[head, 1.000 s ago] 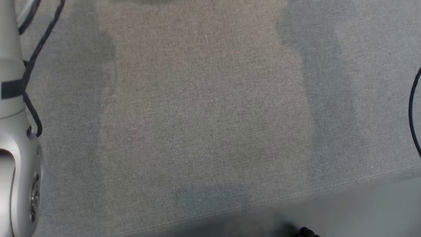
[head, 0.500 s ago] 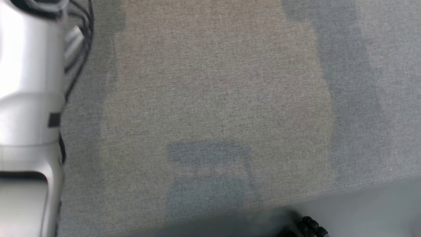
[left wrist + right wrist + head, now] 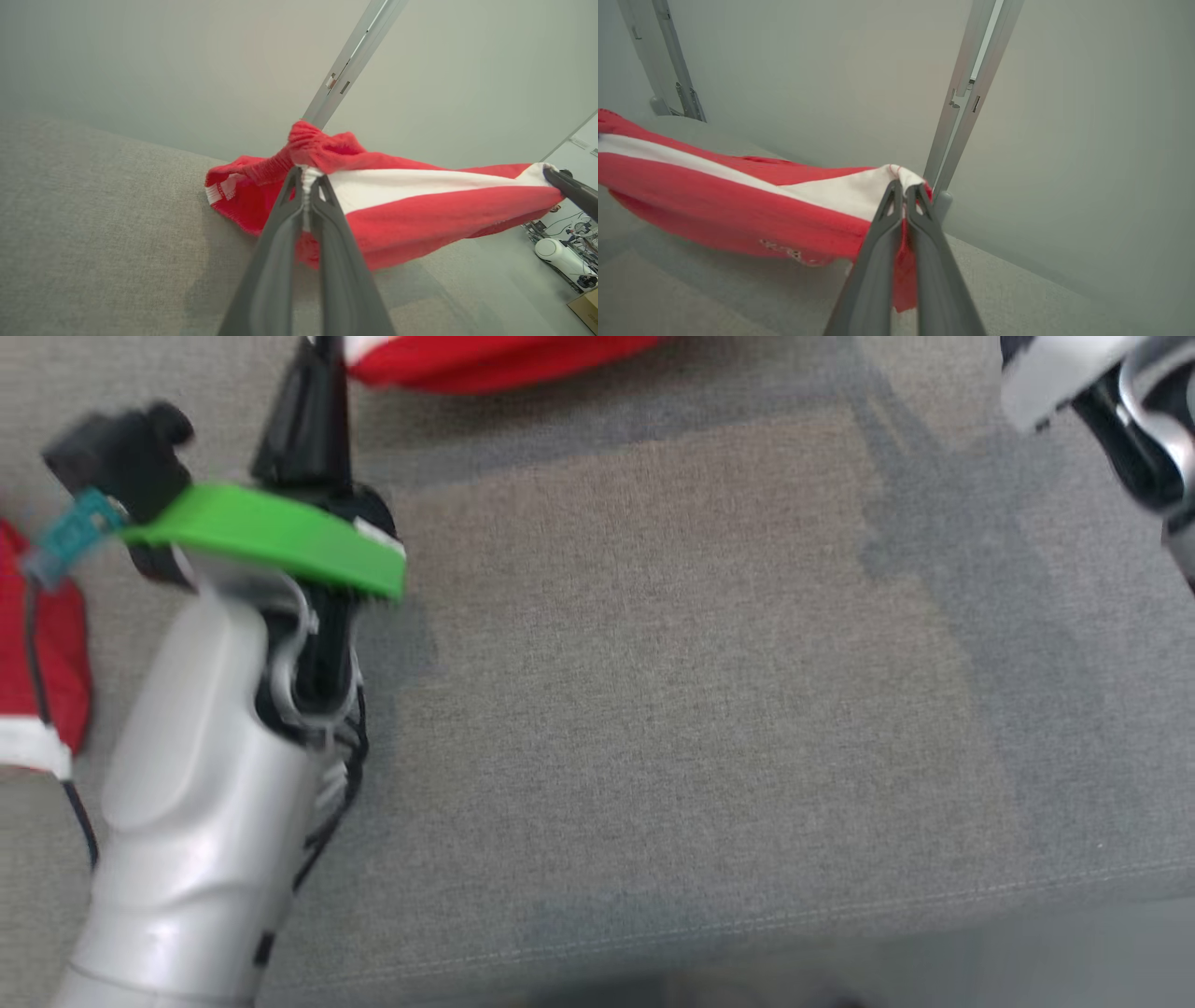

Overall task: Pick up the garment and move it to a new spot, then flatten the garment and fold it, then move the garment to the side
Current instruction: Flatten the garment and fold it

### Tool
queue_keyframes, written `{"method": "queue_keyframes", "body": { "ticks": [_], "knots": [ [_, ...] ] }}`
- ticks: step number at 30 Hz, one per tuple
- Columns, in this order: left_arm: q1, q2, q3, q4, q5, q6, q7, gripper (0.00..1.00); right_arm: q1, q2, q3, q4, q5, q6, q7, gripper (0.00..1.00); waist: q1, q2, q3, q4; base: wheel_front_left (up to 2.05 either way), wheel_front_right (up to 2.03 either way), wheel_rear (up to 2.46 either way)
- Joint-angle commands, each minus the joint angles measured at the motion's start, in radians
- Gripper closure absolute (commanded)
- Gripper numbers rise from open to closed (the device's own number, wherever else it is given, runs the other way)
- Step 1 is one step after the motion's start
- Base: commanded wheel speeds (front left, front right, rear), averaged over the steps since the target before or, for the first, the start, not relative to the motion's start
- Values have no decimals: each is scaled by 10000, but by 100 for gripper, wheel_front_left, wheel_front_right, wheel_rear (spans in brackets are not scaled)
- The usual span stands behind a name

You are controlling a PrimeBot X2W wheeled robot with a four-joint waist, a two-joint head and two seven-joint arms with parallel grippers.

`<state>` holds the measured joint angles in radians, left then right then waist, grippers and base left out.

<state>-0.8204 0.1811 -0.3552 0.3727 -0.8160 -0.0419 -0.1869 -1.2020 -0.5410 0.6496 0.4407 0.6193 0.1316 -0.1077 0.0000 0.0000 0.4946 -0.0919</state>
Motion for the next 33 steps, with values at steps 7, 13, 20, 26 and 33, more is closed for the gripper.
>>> {"method": "queue_keyframes", "body": {
  "ticks": [7, 13, 20, 26, 33],
  "knots": [
    [2531, 316, -393, -926, 362, 856, -85, 100, 2398, -1002, -168, -1061, 850, -22, 1566, 100, 0, 0, -1855, 274, 0, 0, 0],
    [3898, 648, -908, -1421, 737, 1318, 165, 100, 3778, -1501, -260, -1507, 877, -29, 2621, 100, 0, 0, -2625, 277, 0, 0, 0],
    [5111, 930, -1627, -1663, 1226, 1678, 493, 100, 5143, -2211, -19, -2468, 1390, -30, 4096, 100, 0, 0, -3463, 278, 0, 0, 0],
    [5893, 1269, -2038, -2002, 1495, 1951, 863, 100, 6199, -2803, -71, -3232, 1721, -30, 4973, 100, 0, 0, -3886, 345, 0, 0, 0],
    [6874, 1463, -2533, -2706, 1492, 2257, 1432, 100, 7661, -3005, -988, -4136, 1903, -30, 5787, 100, 0, 0, -4181, 406, 0, 0, 0]
  ]
}}
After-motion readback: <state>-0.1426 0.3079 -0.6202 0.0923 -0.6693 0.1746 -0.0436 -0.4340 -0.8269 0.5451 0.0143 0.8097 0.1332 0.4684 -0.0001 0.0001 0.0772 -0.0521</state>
